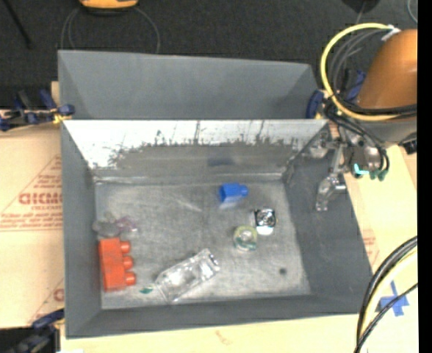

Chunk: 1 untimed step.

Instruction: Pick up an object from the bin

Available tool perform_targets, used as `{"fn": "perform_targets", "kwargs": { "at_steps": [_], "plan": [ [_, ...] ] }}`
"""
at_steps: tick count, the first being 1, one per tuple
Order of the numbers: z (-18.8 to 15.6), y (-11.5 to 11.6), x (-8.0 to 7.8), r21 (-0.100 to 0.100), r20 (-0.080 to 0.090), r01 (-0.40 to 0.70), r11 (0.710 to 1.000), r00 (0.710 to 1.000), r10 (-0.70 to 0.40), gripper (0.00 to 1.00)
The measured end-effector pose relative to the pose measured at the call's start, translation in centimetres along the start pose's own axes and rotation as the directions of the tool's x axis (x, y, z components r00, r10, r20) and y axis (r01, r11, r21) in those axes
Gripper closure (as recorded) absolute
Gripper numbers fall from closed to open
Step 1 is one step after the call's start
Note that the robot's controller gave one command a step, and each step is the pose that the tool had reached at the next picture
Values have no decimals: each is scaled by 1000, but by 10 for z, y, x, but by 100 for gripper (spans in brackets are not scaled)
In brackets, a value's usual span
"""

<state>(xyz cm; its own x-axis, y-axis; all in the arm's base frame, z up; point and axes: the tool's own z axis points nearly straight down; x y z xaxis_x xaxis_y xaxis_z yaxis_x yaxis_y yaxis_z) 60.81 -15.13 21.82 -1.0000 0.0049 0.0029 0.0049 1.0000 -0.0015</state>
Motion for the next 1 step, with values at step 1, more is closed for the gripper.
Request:
{"fn": "perform_targets", "kwargs": {
  "at_steps": [1],
  "plan": [
    [132, 66, -40, 4, 16, 89, 996, 996, -89, 0]
  ]
}}
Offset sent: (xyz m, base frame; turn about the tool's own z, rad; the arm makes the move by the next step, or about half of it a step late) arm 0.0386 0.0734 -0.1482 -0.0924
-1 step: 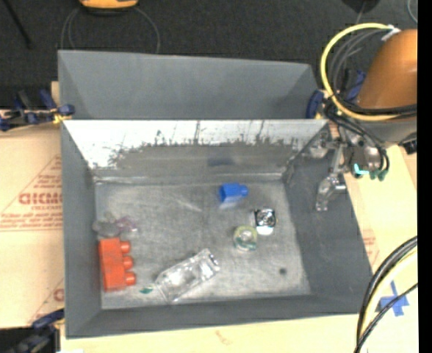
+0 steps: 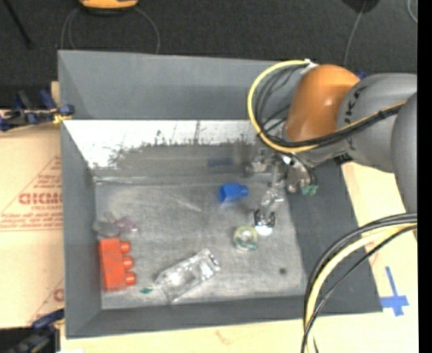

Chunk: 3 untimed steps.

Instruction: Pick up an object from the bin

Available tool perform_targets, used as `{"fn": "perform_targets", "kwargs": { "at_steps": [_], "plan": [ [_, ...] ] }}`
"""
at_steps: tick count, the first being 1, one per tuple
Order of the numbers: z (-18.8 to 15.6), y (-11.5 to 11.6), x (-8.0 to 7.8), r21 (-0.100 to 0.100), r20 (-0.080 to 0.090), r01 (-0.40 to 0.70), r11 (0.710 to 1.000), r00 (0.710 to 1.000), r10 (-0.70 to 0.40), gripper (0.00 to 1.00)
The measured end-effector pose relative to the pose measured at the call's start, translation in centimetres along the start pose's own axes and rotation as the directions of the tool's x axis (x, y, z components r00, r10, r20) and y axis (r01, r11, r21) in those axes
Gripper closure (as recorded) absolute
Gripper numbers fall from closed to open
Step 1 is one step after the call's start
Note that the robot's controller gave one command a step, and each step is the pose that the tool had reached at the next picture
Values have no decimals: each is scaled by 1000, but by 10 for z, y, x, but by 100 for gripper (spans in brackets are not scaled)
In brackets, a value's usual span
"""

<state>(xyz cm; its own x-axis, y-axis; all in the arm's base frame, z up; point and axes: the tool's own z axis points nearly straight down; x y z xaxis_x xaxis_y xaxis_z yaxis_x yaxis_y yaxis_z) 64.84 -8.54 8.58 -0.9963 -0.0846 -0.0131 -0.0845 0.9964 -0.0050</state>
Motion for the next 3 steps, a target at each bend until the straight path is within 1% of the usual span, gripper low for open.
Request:
{"fn": "perform_targets", "kwargs": {
  "at_steps": [1, 2, 3],
  "plan": [
    [-17, 53, -8, -7, -4, -31, 1000, 1000, 31, 0],
    [-18, 43, -7, -4, -4, -140, 990, 990, 140, 0],
    [11, 54, -4, -4, -4, -203, 979, 979, 203, 0]
  ]
}}
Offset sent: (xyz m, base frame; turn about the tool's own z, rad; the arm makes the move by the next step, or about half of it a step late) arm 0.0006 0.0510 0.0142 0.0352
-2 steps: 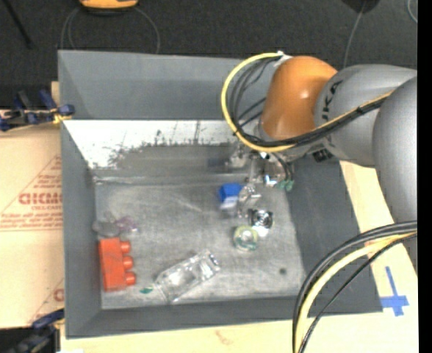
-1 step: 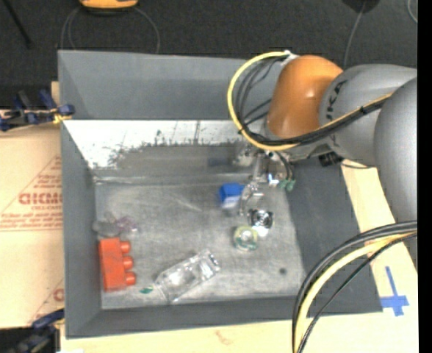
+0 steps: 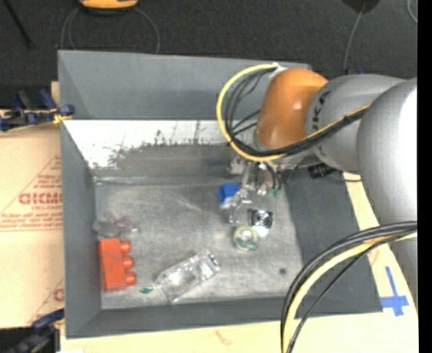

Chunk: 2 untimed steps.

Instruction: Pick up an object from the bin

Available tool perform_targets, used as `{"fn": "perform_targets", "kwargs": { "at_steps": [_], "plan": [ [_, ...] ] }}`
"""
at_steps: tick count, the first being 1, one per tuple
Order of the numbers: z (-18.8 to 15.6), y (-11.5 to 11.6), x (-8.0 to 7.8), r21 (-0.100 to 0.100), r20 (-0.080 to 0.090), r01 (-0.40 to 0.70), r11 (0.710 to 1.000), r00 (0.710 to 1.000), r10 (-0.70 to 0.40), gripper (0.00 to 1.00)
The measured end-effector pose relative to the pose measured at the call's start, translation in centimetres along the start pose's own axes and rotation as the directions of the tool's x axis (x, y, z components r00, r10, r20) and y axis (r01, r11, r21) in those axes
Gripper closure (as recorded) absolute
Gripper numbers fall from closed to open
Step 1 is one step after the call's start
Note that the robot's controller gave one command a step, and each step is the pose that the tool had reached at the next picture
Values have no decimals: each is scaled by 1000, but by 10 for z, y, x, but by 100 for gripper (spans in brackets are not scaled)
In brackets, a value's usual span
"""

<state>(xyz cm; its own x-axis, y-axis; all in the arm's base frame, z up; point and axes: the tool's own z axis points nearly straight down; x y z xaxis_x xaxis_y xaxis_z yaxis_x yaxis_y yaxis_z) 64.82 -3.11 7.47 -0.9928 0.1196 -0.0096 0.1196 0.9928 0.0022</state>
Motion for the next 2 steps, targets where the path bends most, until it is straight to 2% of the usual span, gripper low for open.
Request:
{"fn": "perform_targets", "kwargs": {
  "at_steps": [1, 2],
  "plan": [
    [-2, -1, -2, 3, -1, 3, 1000, 1000, -3, 0],
    [-5, -2, -4, 4, 5, 4, 1000, 1000, -4, 100]
  ]
}}
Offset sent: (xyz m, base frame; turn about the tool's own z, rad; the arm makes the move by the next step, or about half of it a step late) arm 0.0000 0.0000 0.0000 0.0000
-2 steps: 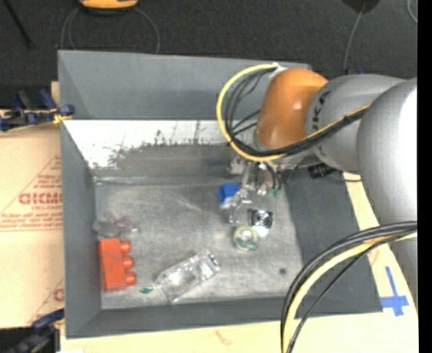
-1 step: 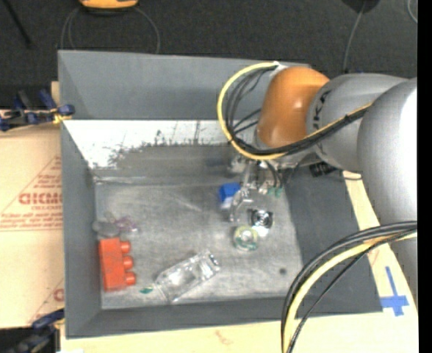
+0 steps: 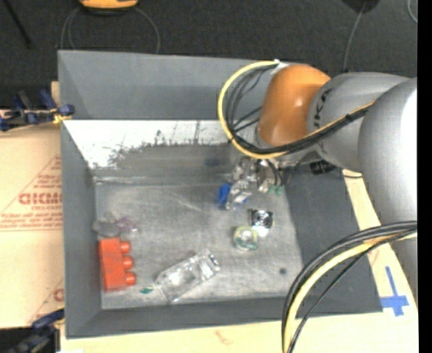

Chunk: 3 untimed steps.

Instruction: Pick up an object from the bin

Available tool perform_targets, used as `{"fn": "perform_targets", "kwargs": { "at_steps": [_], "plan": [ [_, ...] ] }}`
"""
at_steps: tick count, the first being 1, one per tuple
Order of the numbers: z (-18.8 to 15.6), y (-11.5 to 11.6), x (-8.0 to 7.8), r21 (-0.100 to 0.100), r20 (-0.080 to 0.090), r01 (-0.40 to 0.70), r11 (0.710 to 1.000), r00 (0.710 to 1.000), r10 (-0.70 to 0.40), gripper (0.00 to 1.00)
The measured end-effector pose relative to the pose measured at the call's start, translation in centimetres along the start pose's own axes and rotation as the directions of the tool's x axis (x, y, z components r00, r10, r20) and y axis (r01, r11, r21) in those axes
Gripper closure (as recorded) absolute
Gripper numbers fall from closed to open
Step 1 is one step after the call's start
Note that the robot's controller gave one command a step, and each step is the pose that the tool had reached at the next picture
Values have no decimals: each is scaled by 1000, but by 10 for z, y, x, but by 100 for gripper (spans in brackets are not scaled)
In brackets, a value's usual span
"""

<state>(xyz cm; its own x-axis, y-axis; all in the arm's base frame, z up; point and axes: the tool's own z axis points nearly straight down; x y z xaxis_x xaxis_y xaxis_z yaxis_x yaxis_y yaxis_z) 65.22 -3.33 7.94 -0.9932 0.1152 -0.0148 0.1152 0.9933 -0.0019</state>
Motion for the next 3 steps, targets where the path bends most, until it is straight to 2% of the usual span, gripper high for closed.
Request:
{"fn": "perform_targets", "kwargs": {
  "at_steps": [1, 2, 3],
  "plan": [
    [-38, -2, -3, 1, -5, 0, 1000, 1000, 0, 100],
    [-93, -3, -7, 0, -3, 0, 1000, 1000, 0, 100],
    [-121, -5, -9, 0, -5, -1, 1000, 1000, 1, 100]
  ]
}}
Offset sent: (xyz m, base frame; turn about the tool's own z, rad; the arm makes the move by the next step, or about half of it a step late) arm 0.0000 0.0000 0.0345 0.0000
